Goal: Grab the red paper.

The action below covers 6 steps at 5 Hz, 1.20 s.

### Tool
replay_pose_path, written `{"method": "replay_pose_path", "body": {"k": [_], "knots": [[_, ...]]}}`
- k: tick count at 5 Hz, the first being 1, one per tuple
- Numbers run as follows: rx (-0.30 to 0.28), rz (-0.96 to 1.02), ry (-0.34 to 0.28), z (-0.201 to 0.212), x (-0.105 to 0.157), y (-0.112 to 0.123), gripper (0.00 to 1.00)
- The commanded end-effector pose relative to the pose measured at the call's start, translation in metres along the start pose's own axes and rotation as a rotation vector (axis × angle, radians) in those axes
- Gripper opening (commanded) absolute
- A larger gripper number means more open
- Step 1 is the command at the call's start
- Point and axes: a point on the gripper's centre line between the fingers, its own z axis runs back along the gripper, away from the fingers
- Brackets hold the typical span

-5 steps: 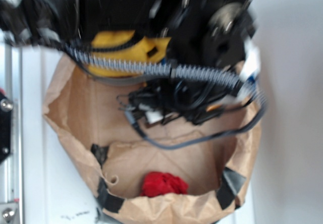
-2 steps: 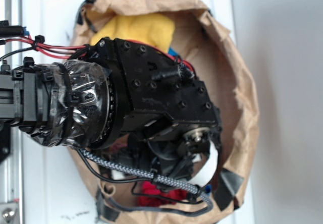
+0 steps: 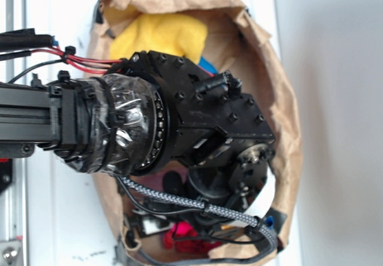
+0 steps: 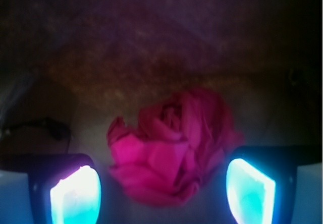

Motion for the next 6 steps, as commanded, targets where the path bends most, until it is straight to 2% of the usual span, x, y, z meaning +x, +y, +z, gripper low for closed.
{"method": "replay_pose_path", "body": {"k": [1, 2, 3, 4, 5, 6], "knots": [[0.017, -0.084, -0.025, 0.008, 0.016, -0.024, 1.0], [0.018, -0.096, 0.025, -0.01, 0.018, -0.027, 1.0], [-0.058, -0.055, 0.016, -0.023, 0.018, -0.028, 1.0], [-0.109, -0.052, 0.03, -0.032, 0.02, -0.033, 1.0], [-0.112, -0.05, 0.018, -0.031, 0.019, -0.031, 0.0], [-0.108, -0.045, 0.018, -0.03, 0.019, -0.031, 0.0]]}}
